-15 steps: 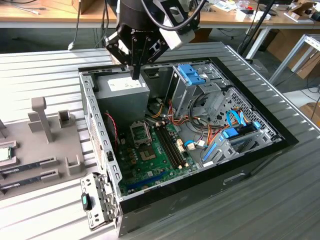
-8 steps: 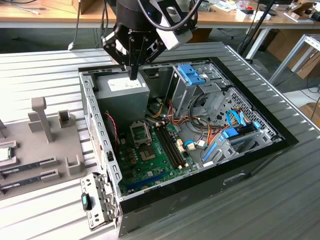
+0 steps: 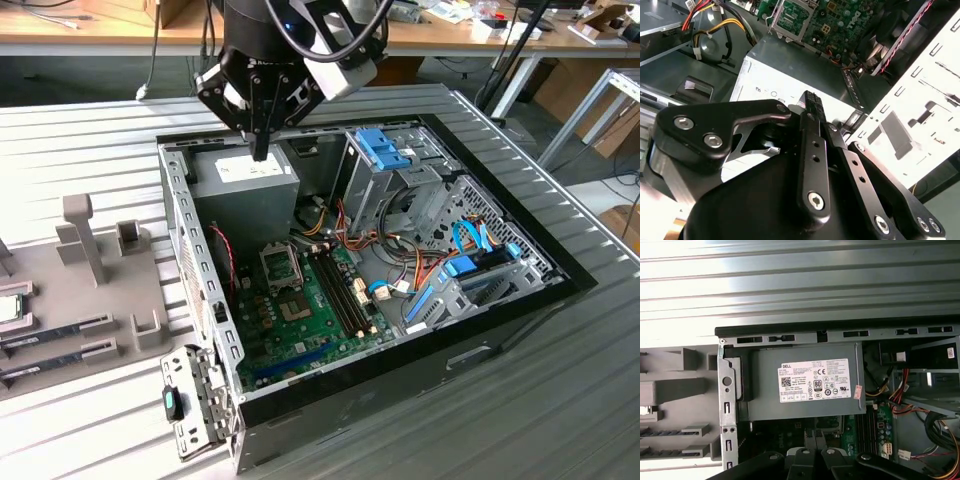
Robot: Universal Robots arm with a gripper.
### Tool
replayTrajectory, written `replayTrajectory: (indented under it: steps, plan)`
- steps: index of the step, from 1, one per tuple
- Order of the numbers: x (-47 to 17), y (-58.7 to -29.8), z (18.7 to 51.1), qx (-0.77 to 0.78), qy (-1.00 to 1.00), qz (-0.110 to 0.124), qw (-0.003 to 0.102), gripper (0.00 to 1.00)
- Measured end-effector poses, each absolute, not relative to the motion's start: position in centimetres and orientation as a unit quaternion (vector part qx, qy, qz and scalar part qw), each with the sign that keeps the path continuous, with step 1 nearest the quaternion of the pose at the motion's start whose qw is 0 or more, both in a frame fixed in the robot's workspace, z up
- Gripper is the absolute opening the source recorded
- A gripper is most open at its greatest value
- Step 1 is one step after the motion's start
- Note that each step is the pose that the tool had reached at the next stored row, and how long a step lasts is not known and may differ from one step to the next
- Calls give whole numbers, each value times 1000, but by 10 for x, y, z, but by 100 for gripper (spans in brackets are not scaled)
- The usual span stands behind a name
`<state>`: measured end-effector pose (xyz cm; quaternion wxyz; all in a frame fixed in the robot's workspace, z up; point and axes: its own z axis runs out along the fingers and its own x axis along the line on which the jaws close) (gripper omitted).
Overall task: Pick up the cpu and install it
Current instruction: 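Reach for the cpu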
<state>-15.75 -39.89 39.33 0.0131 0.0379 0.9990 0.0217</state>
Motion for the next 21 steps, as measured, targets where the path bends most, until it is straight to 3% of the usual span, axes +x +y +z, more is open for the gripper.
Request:
replayTrajectory:
  steps: [21]
  plan:
    - [-179, -399, 393, 38, 999, 22, 13, 11]
